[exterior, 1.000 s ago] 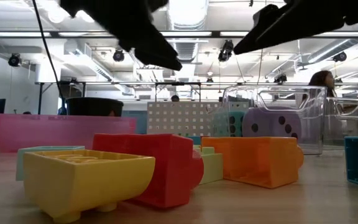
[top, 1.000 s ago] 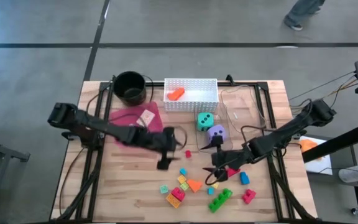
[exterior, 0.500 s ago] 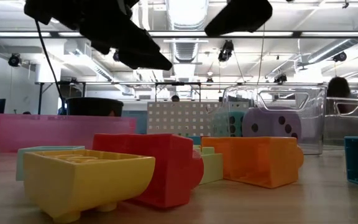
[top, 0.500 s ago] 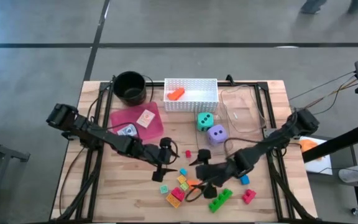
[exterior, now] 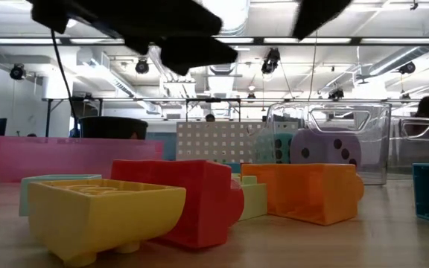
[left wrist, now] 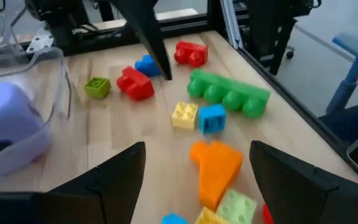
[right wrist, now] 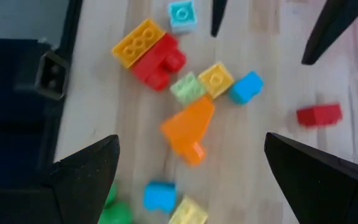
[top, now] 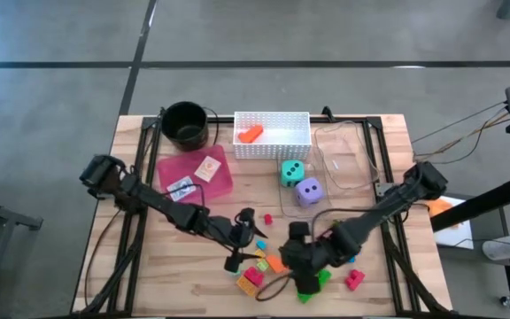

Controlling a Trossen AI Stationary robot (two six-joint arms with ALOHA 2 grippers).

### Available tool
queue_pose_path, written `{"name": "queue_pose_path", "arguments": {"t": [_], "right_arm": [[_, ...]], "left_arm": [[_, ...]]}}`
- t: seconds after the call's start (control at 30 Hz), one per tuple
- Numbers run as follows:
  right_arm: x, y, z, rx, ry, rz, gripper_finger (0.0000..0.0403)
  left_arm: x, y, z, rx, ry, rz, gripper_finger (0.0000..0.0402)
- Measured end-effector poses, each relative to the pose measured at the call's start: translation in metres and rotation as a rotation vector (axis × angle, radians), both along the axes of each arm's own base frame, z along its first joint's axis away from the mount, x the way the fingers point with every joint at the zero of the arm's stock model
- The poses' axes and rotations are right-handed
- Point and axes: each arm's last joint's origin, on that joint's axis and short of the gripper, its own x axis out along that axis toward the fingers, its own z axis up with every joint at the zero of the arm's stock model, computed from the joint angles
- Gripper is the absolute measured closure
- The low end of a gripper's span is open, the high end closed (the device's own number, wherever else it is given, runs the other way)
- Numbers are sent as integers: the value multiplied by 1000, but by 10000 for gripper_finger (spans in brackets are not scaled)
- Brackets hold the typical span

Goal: Pick & Place Toys
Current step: Put the big orange game piece into the white bin

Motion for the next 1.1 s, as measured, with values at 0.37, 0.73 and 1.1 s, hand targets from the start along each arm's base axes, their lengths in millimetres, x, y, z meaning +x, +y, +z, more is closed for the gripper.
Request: {"name": "queue_pose_path", "arguments": {"t": [0.37,0.73,1.1], "right_arm": [[-46,-4,-21,-2,5,-98,3],[-68,-11,-31,122,-77,-68,3],[-80,-22,-21,141,-124,-72,3]], "left_arm": [[49,-24,-24,14,128,-111,112],[76,-38,-54,83,283,-135,112],[76,-28,-59,100,358,-103,112]]}}
